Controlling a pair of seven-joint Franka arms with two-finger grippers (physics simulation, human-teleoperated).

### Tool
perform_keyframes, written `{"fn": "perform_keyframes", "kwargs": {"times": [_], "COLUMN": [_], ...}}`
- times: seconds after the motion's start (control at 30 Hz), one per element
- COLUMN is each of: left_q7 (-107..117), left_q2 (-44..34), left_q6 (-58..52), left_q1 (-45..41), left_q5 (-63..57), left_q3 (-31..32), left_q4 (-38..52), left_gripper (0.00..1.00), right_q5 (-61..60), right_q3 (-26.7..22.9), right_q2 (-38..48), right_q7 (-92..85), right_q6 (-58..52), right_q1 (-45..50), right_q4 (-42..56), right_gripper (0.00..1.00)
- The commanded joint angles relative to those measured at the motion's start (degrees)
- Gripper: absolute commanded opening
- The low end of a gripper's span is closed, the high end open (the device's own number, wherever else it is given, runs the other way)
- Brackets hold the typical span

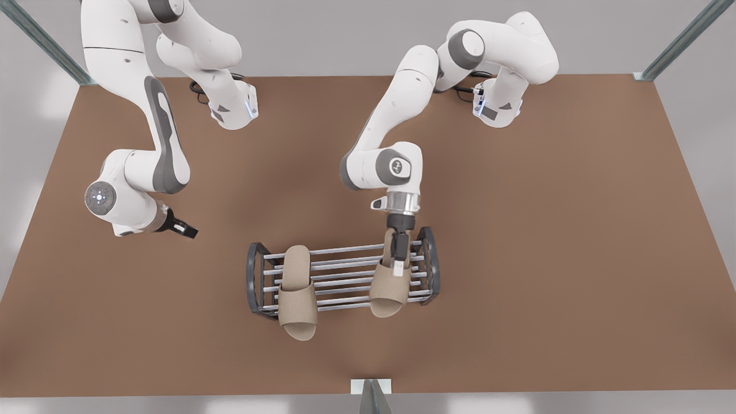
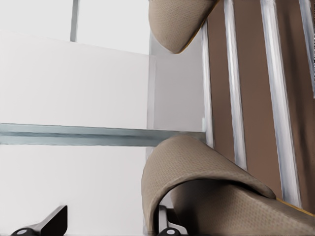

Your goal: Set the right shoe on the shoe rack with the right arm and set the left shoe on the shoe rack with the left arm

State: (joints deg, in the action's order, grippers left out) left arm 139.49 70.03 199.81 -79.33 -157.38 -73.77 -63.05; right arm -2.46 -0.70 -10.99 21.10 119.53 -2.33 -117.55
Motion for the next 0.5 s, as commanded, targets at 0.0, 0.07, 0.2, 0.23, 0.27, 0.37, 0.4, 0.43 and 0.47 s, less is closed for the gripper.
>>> {"fn": "perform_keyframes", "kwargs": {"times": [0.0, 0.07, 0.2, 0.23, 0.27, 0.37, 0.4, 0.43, 0.47], "left_q7": [4.91, 4.91, 4.82, 4.82, 4.82, 4.82, 4.82, 4.82, 4.82], "left_q2": [-1.83, -2.36, -2.97, -2.97, -2.97, -6.48, -9.91, -13.16, -16.85], "left_q6": [-0.04, -0.04, 0.05, 0.05, 0.05, 0.14, 0.23, 0.23, 0.23], "left_q1": [-2.4, -3.02, 1.9, 1.9, 1.9, -2.49, -4.42, -6.88, -8.38], "left_q5": [-0.99, -2.84, -5.21, -5.3, -5.3, -5.48, -6.97, -6.97, -6.97], "left_q3": [0.03, 0.12, 1.7, 1.7, 1.88, 2.05, 2.32, 2.32, 2.32], "left_q4": [-3.31, -3.4, 1.08, 1.17, 1.08, -4.45, -7.96, -12.18, -15.35], "left_gripper": [0.91, 0.9, 0.88, 0.88, 0.88, 0.88, 0.88, 0.88, 0.89], "right_q5": [-0.26, -0.26, -0.26, -0.26, -0.26, -0.26, -0.26, -0.26, -0.26], "right_q3": [0.0, 0.0, 0.0, 0.0, 0.0, 0.0, 0.0, 0.0, 0.08], "right_q2": [0.0, -0.09, 0.09, 0.09, 0.27, 0.35, 0.79, 0.97, 1.14], "right_q7": [-22.51, -23.21, -23.21, -23.73, -24.0, -24.09, -24.09, -24.09, -24.0], "right_q6": [-0.44, -0.44, -0.44, -0.44, -0.53, -0.53, -0.53, -0.36, -0.53], "right_q1": [-0.13, -0.39, -0.48, -0.57, -0.65, -0.83, -0.83, -0.74, -0.74], "right_q4": [-0.05, -0.05, 0.04, 0.13, 0.13, 0.13, 0.04, 0.04, 0.56], "right_gripper": [1.0, 1.0, 1.0, 1.0, 1.0, 1.0, 1.0, 1.0, 1.0]}}
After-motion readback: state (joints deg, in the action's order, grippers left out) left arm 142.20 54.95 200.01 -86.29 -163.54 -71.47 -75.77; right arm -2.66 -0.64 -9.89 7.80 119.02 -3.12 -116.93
